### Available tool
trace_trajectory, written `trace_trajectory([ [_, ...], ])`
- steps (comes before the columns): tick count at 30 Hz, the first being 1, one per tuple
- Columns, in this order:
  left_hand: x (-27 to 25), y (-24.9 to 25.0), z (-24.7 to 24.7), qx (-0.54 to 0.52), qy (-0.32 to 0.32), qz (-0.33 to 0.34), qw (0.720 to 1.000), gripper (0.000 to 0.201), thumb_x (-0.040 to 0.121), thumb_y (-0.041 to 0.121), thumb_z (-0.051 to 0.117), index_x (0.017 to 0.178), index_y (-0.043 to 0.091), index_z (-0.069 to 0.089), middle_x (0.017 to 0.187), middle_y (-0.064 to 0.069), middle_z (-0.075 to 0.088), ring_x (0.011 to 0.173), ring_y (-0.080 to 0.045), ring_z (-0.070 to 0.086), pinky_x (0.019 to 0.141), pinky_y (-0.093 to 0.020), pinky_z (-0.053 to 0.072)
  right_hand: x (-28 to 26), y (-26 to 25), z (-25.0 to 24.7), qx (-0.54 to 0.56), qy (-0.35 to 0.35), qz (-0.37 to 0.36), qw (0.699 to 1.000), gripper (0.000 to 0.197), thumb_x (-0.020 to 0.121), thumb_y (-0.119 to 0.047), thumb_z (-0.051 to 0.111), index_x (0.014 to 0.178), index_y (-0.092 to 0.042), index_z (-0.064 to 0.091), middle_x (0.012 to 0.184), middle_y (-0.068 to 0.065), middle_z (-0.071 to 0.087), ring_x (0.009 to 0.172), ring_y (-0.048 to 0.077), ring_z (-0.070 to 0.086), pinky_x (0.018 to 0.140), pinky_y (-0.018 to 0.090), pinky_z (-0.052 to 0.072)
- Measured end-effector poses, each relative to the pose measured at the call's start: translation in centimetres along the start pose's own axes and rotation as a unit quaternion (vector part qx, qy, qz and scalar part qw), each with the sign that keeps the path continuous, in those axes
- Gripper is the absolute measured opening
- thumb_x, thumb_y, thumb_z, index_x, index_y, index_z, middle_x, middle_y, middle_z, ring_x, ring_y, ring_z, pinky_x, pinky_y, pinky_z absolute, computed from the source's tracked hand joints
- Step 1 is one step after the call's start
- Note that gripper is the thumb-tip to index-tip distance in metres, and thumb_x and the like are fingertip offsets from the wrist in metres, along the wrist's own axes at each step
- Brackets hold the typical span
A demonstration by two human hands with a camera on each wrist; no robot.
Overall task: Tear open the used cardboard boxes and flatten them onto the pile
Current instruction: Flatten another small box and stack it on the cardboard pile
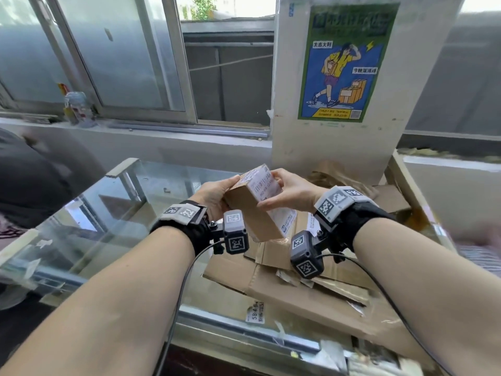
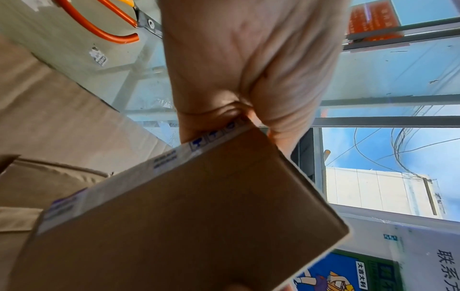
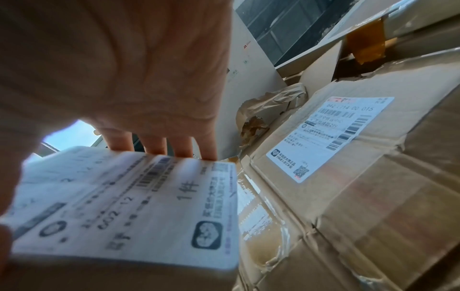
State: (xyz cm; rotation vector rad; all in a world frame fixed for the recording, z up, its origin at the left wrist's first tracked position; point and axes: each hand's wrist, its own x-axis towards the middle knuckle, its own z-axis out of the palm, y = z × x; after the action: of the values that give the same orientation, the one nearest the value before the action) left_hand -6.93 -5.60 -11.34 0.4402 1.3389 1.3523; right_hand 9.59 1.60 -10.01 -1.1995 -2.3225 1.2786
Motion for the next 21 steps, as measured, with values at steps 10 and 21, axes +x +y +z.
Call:
trace_trajectory([
  [10,-0.8,1.6,-3.8,0.071,-0.085,-0.09,0.99,0.025,0.086,0.022,0.064,0.1,0.001,0.061,0.07,-0.015,0.071,0.054,-0.025,0.068,0.048,-0.031,0.056,1.0,-2.9,2.9,0.232,0.057,0.149,0.959,0.067,0.084,-0.059,0.055,0.132,-0.015,0.04,0.112,0.018,0.062,0.091,0.034,0.067,0.068,0.045,0.058],
  [21,-2.4,1.7,-7.4,0.056,-0.322,-0.025,0.945,0.053,0.07,0.003,0.074,0.12,0.008,0.056,0.104,-0.019,0.069,0.091,-0.032,0.069,0.067,-0.046,0.057,0.7,-3.5,5.7,0.241,-0.008,0.265,0.934,0.048,0.101,-0.026,0.04,0.139,0.003,0.031,0.119,0.035,0.056,0.096,0.043,0.064,0.071,0.04,0.056],
])
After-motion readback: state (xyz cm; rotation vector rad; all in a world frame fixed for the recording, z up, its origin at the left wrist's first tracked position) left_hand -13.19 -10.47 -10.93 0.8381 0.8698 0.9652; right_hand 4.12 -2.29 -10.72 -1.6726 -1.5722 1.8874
